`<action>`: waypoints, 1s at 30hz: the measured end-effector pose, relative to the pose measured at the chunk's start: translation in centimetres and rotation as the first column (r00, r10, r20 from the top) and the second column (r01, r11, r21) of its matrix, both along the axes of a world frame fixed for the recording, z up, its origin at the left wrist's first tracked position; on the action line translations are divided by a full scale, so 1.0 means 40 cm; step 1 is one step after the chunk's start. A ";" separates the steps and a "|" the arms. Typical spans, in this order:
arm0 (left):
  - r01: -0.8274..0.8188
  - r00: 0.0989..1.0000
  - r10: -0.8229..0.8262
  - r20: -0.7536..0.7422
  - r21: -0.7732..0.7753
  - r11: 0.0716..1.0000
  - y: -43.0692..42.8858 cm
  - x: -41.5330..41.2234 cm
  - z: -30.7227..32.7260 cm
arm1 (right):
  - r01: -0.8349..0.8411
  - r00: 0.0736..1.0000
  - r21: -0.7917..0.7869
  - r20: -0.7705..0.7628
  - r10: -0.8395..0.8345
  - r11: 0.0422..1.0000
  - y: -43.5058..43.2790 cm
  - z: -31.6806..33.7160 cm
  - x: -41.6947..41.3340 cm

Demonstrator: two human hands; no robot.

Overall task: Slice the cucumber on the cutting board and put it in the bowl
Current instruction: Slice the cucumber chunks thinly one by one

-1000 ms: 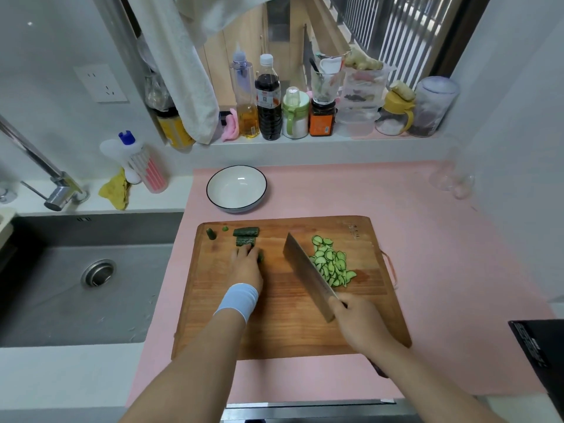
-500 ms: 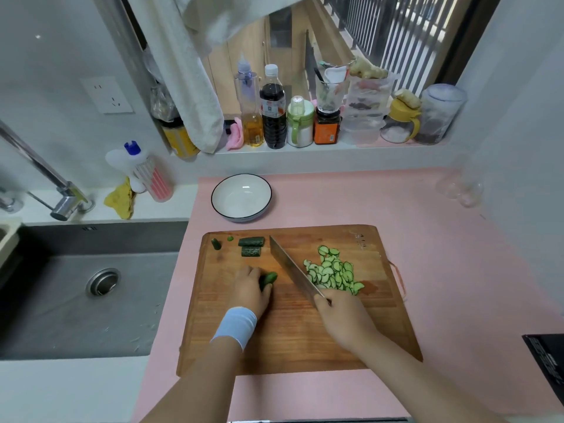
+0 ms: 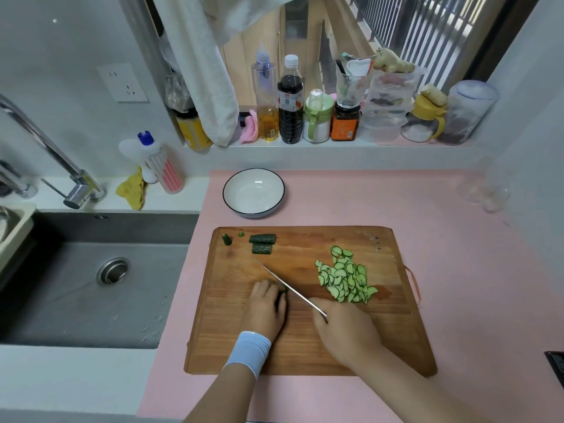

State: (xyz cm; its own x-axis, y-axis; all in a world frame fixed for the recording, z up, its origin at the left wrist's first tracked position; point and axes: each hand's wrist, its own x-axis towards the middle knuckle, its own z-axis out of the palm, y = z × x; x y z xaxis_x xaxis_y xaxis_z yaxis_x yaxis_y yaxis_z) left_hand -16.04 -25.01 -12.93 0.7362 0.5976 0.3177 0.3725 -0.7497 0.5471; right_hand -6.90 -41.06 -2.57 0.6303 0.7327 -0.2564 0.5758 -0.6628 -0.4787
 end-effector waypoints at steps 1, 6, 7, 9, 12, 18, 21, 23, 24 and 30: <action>0.000 1.000 0.000 0.014 -0.001 1.000 0.001 -0.001 -0.002 | -0.005 1.000 0.002 0.023 0.005 1.000 -0.001 -0.003 -0.004; 0.010 0.999 -0.009 0.052 -0.007 1.000 0.004 -0.003 -0.008 | -0.041 0.995 -0.009 0.091 0.041 0.999 -0.015 -0.004 -0.018; 0.011 0.998 -0.011 0.058 -0.004 1.000 0.004 -0.005 -0.010 | -0.045 0.994 -0.014 0.097 0.047 0.999 -0.018 -0.004 -0.020; 0.011 0.998 -0.010 0.065 -0.006 1.000 0.004 -0.006 -0.011 | -0.049 0.994 -0.028 0.100 0.052 0.998 -0.026 -0.003 -0.021; 0.013 0.997 -0.012 0.076 -0.010 1.000 0.004 -0.006 -0.011 | -0.046 0.993 -0.047 0.107 0.051 0.998 -0.032 -0.004 -0.019; 0.005 0.996 -0.004 0.089 -0.015 1.000 0.003 -0.003 -0.007 | -0.042 0.998 -0.028 0.038 0.044 0.999 -0.018 -0.015 -0.019; 0.002 0.995 0.000 0.096 -0.021 1.000 0.002 -0.003 -0.004 | -0.041 0.999 -0.035 -0.033 0.040 0.999 0.007 -0.022 -0.004; 0.001 0.995 0.001 0.096 -0.022 1.000 0.001 -0.005 -0.006 | -0.041 0.997 -0.045 -0.069 0.038 0.998 0.021 -0.019 0.005; -0.001 0.995 0.003 0.096 -0.023 1.000 0.001 -0.006 -0.006 | -0.044 0.996 -0.045 -0.083 0.040 0.998 0.025 -0.018 0.008; -0.015 0.995 0.018 0.100 -0.033 0.999 -0.001 -0.008 -0.004 | -0.044 0.999 -0.031 -0.024 0.043 0.999 0.014 -0.026 -0.012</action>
State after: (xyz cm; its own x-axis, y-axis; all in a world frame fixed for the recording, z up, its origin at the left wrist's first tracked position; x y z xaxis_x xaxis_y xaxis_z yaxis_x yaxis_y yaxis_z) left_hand -16.35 -25.07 -13.09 0.6914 0.6206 0.3699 0.3271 -0.7255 0.6055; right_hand -7.38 -40.48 -3.63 0.5917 0.7506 -0.2941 0.5929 -0.6524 -0.4720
